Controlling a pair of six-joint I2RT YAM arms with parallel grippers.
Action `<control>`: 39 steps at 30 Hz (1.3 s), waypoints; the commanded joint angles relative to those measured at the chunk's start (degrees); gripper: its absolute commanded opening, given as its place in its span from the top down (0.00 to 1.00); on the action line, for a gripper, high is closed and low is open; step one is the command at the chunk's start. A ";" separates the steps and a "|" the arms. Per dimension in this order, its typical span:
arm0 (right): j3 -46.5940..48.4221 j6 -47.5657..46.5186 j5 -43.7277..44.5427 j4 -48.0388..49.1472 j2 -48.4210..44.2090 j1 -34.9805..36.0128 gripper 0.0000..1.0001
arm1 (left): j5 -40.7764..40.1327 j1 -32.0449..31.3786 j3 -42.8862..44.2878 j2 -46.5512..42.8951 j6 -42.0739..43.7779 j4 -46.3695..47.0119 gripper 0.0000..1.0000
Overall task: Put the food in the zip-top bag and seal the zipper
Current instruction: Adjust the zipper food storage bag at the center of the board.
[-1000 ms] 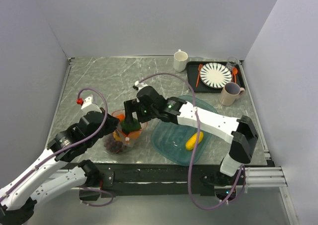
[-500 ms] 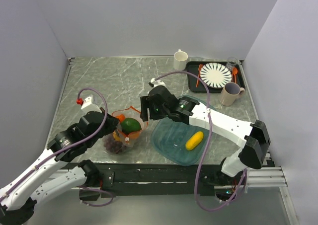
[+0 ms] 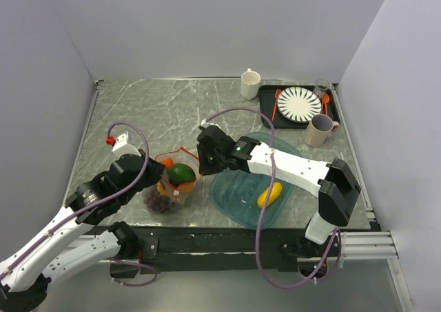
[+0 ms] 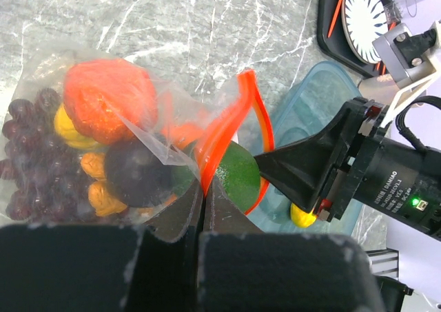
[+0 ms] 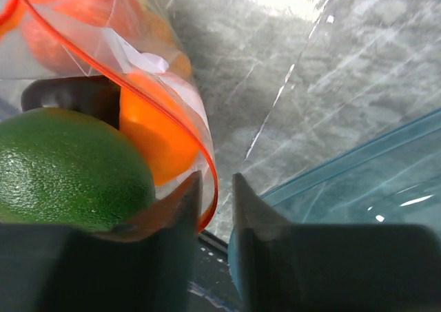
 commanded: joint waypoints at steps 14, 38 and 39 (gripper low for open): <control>21.47 -4.70 -6.19 -3.13 -3.26 1.34 1.00 | -11.21 0.12 8.48 -2.06 -4.00 -11.47 0.99; 19.56 -3.21 -3.72 -7.02 8.27 1.96 0.96 | -5.77 0.30 5.06 6.73 -0.76 -5.43 0.99; 18.95 -3.03 -3.02 -7.10 7.66 2.04 0.93 | -5.68 0.30 4.71 7.26 -0.76 -5.43 0.99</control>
